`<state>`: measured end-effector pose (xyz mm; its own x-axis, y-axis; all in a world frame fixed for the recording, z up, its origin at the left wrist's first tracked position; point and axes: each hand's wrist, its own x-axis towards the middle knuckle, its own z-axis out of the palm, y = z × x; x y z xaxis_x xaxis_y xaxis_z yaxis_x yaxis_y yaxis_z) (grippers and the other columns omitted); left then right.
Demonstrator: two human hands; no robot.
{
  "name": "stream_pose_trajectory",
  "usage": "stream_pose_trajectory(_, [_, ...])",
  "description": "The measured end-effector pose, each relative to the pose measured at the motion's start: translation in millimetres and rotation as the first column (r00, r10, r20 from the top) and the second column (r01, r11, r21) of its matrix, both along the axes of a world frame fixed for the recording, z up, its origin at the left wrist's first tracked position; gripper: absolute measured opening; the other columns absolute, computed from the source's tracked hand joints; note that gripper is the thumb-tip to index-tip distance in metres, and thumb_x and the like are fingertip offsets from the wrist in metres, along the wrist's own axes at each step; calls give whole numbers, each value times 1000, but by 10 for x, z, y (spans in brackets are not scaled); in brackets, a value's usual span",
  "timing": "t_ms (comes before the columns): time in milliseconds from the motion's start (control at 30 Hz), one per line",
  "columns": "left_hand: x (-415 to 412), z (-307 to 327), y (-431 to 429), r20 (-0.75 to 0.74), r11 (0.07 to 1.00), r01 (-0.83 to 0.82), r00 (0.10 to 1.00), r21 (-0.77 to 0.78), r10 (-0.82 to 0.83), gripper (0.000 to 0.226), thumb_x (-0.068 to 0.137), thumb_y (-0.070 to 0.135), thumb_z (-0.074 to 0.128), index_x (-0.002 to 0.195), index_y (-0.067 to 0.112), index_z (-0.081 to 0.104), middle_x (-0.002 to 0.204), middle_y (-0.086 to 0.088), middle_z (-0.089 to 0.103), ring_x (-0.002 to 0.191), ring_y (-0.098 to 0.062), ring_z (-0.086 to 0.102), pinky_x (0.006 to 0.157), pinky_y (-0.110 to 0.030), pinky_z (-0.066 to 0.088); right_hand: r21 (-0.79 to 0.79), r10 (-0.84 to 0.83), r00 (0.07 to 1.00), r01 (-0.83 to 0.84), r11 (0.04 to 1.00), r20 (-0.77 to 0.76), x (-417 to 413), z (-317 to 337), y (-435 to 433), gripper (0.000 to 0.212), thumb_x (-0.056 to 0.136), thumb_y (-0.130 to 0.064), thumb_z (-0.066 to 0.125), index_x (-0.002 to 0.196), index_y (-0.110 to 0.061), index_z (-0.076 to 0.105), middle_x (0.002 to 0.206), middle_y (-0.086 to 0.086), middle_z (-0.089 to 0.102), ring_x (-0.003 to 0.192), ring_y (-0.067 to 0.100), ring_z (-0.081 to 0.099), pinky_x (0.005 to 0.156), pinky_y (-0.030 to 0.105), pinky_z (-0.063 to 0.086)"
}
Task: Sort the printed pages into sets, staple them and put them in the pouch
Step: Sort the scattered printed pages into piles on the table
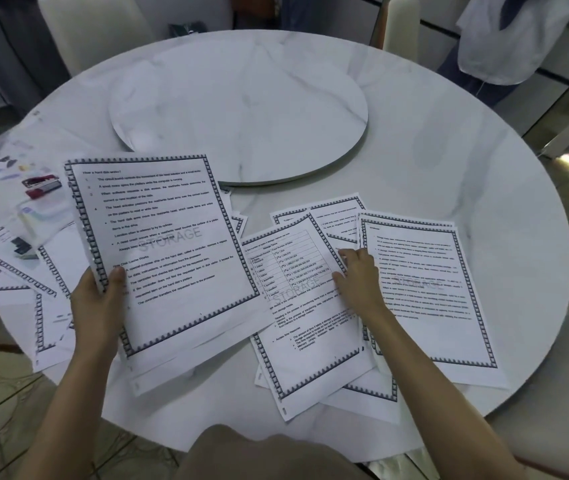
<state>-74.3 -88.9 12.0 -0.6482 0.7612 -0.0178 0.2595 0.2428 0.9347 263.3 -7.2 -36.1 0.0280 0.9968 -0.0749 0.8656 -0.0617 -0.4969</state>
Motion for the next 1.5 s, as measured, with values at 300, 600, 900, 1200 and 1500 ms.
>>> stream_pose_trajectory(300, [31, 21, 28, -21, 1000, -1, 1000, 3, 1, 32, 96, 16, 47, 124, 1, 53, 125, -18, 57, 112, -29, 54, 91, -33, 41, -26, -150, 885, 155, 988, -441, 59, 173, 124, 15, 92, -15, 53, 94, -5, 64, 86, 2, 60, 78, 14, 52, 61, 7, 36])
stream_pose_trajectory(600, [-22, -7, 0, 6, 1000, -10, 1000, 7, 10, 32, 96, 17, 47, 124, 3, 53, 125, -17, 58, 112, -30, 55, 93, -36, 42, -232, -438, 403, 465, 855, -804, 375, 373, 332, 18, 93, -13, 53, 75, -15, 56, 78, 2, 58, 73, 15, 53, 74, 29, 48])
stream_pose_trajectory(900, [-3, -20, 15, 27, 1000, 10, 1000, 9, -10, 33, 96, 17, 48, 124, 2, 53, 125, -17, 58, 112, -30, 55, 94, -36, 42, -434, -453, -82, 479, 763, -888, 1154, 494, 310, 20, 95, -15, 44, 105, -7, 59, 78, 3, 73, 78, 18, 68, 69, 32, 58])
stream_pose_trajectory(1200, [126, 20, 84, 2, 999, 50, 999, 5, -50, 33, 96, 16, 46, 124, -1, 52, 126, -19, 56, 113, -28, 54, 90, -32, 40, -196, -701, 563, 701, 685, -437, 1919, 250, -41, 25, 91, -18, 55, 110, -4, 63, 113, 18, 63, 94, 27, 59, 94, 41, 49])
stream_pose_trajectory(1500, [233, 69, 125, -1, 996, 91, 996, 15, -91, 33, 96, 18, 47, 124, 1, 53, 124, -15, 57, 107, -20, 53, 91, -32, 40, 57, -677, 712, 696, 716, -184, 1795, 287, -215, 35, 91, -7, 54, 122, 8, 50, 121, 30, 55, 111, 40, 54, 97, 35, 39])
